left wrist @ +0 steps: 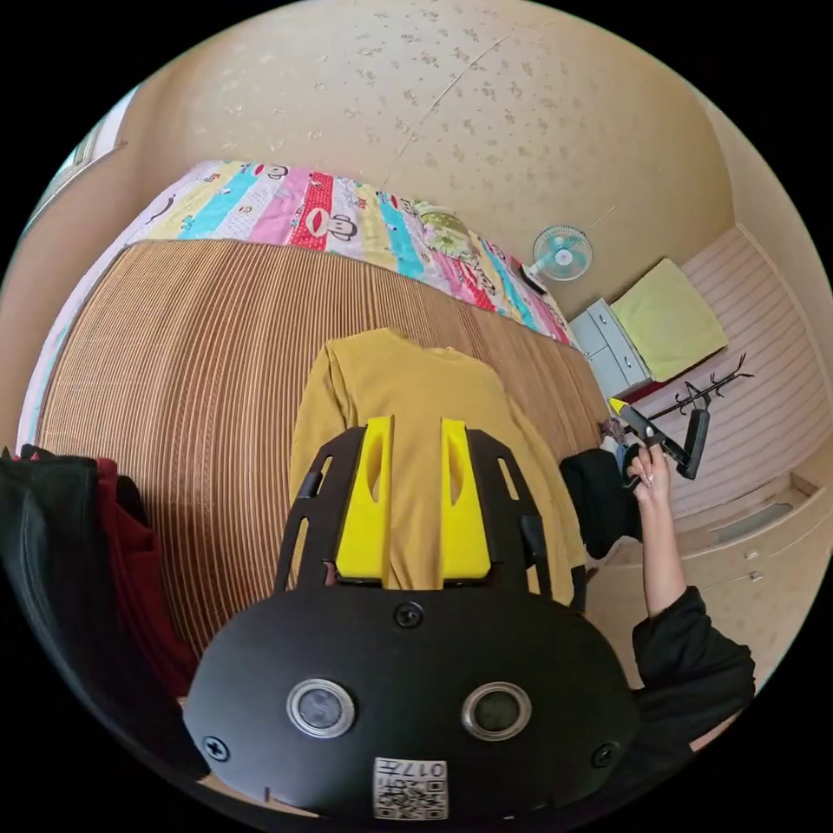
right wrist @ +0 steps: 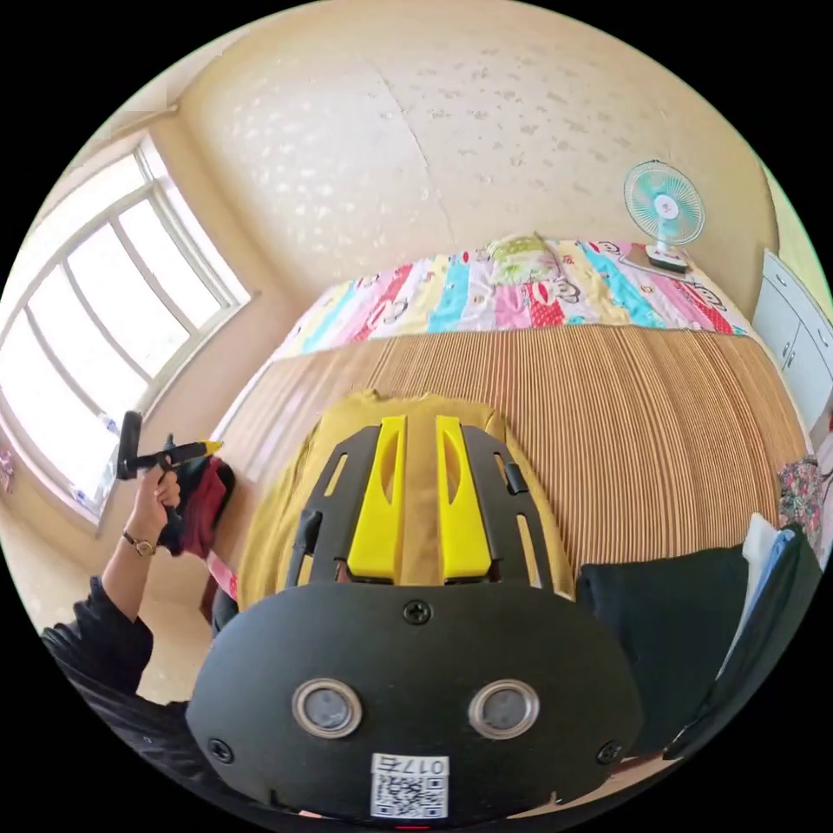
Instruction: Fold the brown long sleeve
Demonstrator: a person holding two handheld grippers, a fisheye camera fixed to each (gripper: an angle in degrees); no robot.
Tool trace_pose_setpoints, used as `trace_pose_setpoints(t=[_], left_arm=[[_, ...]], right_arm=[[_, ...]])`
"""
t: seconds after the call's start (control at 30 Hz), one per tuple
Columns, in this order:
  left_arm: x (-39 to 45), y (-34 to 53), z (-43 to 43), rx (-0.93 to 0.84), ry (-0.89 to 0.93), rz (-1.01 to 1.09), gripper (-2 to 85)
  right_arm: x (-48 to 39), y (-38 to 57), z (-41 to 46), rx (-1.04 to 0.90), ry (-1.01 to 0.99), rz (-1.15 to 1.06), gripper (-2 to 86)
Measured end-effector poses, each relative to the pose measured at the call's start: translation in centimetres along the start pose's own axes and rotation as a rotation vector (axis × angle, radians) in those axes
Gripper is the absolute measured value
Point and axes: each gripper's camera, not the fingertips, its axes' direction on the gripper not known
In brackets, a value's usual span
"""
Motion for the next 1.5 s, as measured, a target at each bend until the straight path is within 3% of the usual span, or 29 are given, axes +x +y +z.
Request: trace_pose_setpoints(t=[0.1, 0.23, 0.3, 0.37, 0.4, 0.47, 0.53, 0.57, 0.63, 0.73, 0.77, 0.87, 0.93, 1.03, 1.13, 1.2, 1.3, 1.37, 1.5], left_arm=[[-1.8, 8.0, 4.5, -0.084, -0.122, -0.031, 10.9], [-0.6, 17.8, 3.1, -0.004, -0.16, 0.006, 11.5], [-0.7, 19.6, 3.3, -0.087, -0.178, -0.015, 10.4], [-1.2, 20.4, 1.5, -0.063, -0.205, -0.018, 7.0], [-2.9, 20.1, 0.1, -0.066, -0.195, -0.038, 4.0], [-8.2, 18.9, -3.4, -0.045, 0.042, -0.138, 0.8], [-16.5, 19.6, -12.6, 0.261, 0.383, -0.308, -0.1], [-18.3, 20.4, -15.2, 0.357, 0.415, -0.349, -0.2], [-23.7, 25.9, -25.2, 0.729, 0.328, -0.561, -0.1], [-23.4, 30.9, -32.7, 0.968, 0.114, -0.603, 1.0], [-22.8, 30.9, -33.3, 0.955, 0.077, -0.596, 2.2], [-19.6, 26.8, -31.1, 0.682, -0.029, -0.478, 7.4], [-17.8, 22.4, -24.5, 0.377, 0.058, -0.335, 8.0], [-17.0, 20.3, -16.7, 0.134, 0.154, -0.313, 9.7], [-15.8, 20.2, -12.0, 0.004, 0.223, -0.283, 10.3], [-15.1, 21.1, -11.0, -0.014, 0.155, -0.276, 9.3], [-14.7, 21.6, -11.2, -0.073, 0.126, -0.201, 4.5], [-14.9, 21.9, -11.4, -0.137, 0.156, -0.153, 1.9], [-14.7, 23.5, -13.9, -0.375, 0.033, 0.011, -0.2]], right_arm=[[-1.9, 8.1, 8.2, -0.133, -0.035, -0.031, 6.0], [-5.9, 17.8, 14.3, -0.186, 0.016, -0.059, 6.4], [-7.4, 20.5, 15.7, -0.198, 0.087, -0.072, 6.5], [-8.3, 22.6, 16.4, -0.16, 0.122, -0.087, 6.3], [-8.6, 23.5, 16.7, -0.123, 0.135, -0.097, 6.1], [-9.1, 23.7, 17.5, -0.127, 0.155, -0.131, 5.7], [-9.2, 22.7, 18.3, -0.183, 0.144, -0.134, 5.2], [-9.1, 22.4, 18.4, -0.198, 0.136, -0.128, 5.1], [-8.7, 21.8, 18.8, -0.226, 0.1, -0.109, 4.8], [-8.4, 22.0, 18.9, -0.215, 0.065, -0.084, 4.6], [-8.4, 22.0, 18.9, -0.211, 0.062, -0.08, 4.6], [-8.8, 22.0, 18.9, -0.199, 0.07, -0.071, 4.7], [-9.5, 21.5, 19.0, -0.217, 0.091, -0.079, 5.2], [-9.8, 20.1, 18.3, -0.263, 0.116, -0.036, 6.7], [-9.1, 20.4, 13.6, -0.087, 0.192, 0.077, 9.2], [-8.3, 21.0, 11.7, -0.042, 0.218, 0.104, 9.3], [-6.4, 22.0, 13.5, -0.293, 0.19, 0.068, 8.2], [-7.0, 22.8, 12.1, -0.261, 0.18, -0.033, 6.3], [-8.9, 23.4, 9.4, -0.417, 0.324, -0.142, 4.0]])
